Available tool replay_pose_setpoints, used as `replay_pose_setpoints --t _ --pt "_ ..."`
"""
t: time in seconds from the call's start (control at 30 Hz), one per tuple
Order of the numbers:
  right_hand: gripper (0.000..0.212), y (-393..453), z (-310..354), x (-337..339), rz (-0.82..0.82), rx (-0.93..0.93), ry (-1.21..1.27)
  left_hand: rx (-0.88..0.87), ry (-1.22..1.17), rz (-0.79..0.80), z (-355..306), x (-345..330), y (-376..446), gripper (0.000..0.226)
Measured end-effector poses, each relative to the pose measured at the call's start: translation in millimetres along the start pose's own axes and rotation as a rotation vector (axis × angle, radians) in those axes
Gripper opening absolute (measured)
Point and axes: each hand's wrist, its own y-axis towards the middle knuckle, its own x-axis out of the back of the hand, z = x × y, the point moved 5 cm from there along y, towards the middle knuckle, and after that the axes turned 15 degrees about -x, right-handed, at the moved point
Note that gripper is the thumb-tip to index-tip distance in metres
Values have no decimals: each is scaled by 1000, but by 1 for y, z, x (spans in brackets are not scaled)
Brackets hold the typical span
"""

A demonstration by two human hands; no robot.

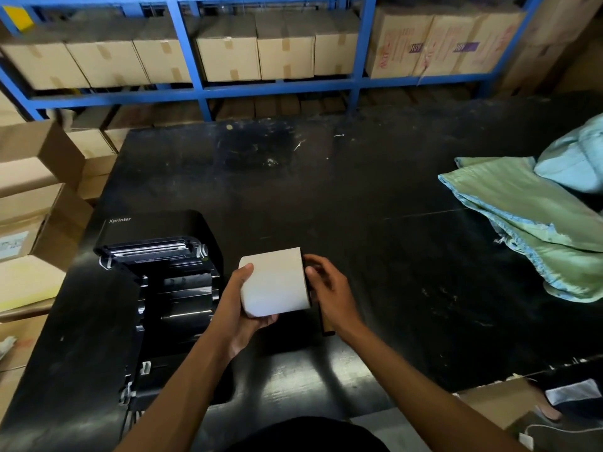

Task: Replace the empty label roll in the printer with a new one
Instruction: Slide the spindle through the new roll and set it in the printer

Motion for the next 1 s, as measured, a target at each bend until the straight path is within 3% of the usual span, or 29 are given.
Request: replay_pose_setpoints --t 0.1,0.37,0.6,0.8,1.0 --pt "39 -3 -3 0 -35 13 -23 -18 21 -17 0 -7 0 54" --pt "71 -2 6 -9 193 -87 140 -91 102 31 -4 -31 6 80" --pt "74 11 8 -3 300 -145 168 -142 88 -14 3 -38 16 86" --pt "86 18 9 -1 231 -171 237 -134 71 -14 7 -44 19 80" --pt "71 24 2 -5 90 -224 327 -174 109 -25 6 -47 22 70"
